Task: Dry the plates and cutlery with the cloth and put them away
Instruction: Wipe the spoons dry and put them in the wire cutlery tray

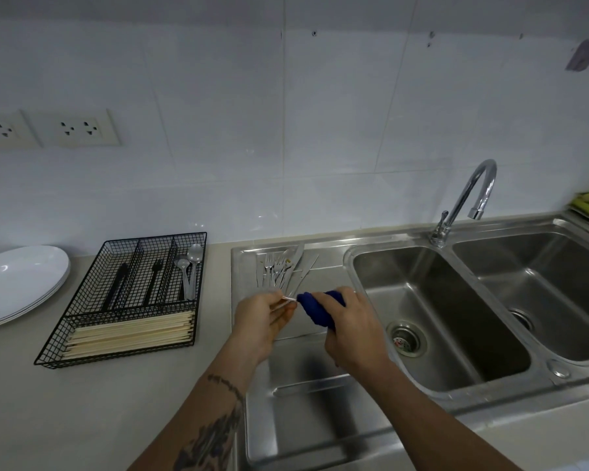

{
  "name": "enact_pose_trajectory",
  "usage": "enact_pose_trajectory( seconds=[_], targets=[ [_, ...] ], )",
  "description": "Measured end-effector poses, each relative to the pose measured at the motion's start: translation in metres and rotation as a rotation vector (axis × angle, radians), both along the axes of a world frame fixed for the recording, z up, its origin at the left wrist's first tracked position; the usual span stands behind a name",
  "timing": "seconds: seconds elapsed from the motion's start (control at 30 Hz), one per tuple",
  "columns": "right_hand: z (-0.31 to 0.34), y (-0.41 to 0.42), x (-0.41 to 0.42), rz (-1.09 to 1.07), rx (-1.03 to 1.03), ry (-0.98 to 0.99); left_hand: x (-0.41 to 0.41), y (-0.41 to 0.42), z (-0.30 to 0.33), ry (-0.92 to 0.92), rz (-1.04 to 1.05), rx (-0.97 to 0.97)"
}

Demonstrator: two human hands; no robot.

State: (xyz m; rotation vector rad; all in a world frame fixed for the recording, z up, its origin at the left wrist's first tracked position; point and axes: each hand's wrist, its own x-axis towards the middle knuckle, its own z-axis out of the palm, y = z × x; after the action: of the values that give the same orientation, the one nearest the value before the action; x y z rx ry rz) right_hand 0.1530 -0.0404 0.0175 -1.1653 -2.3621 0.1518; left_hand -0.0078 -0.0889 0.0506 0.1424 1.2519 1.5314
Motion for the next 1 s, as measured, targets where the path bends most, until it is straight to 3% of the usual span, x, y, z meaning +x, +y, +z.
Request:
enact_pose_trajectory(
  seconds=[0.17, 0.37, 0.57, 0.73, 0.87, 1.0],
  targets=[
    [0.006, 0.008, 0.012, 0.013, -0.077, 0.112, -0.004, -0.008, -0.006, -0.019, -0.037, 0.178],
    [0.006, 0.015, 0.033, -0.046, -0.215, 0.094, -0.004, -0.006, -0.006, 0.127, 0.130, 0.093],
    [0.025, -0.001, 0.004, -0.057, 0.069, 0.050, 0.007, 0.000, -0.004, 0.274, 0.178, -0.010],
    [0.004, -0.019, -0.015, 0.029, 0.048, -0.144, 0.007, -0.001, 0.001, 0.166, 0.173, -0.023],
    [-0.006, -0.009, 0.010, -0.011, -0.036, -0.132, -0.010, -0.009, -0.002, 0.138, 0.181, -0.042],
    [0.004, -0.019, -0.004, 0.018, 0.043, -0.166, -0.003, -0.006, -0.002, 0.117, 0.144, -0.029]
  ],
)
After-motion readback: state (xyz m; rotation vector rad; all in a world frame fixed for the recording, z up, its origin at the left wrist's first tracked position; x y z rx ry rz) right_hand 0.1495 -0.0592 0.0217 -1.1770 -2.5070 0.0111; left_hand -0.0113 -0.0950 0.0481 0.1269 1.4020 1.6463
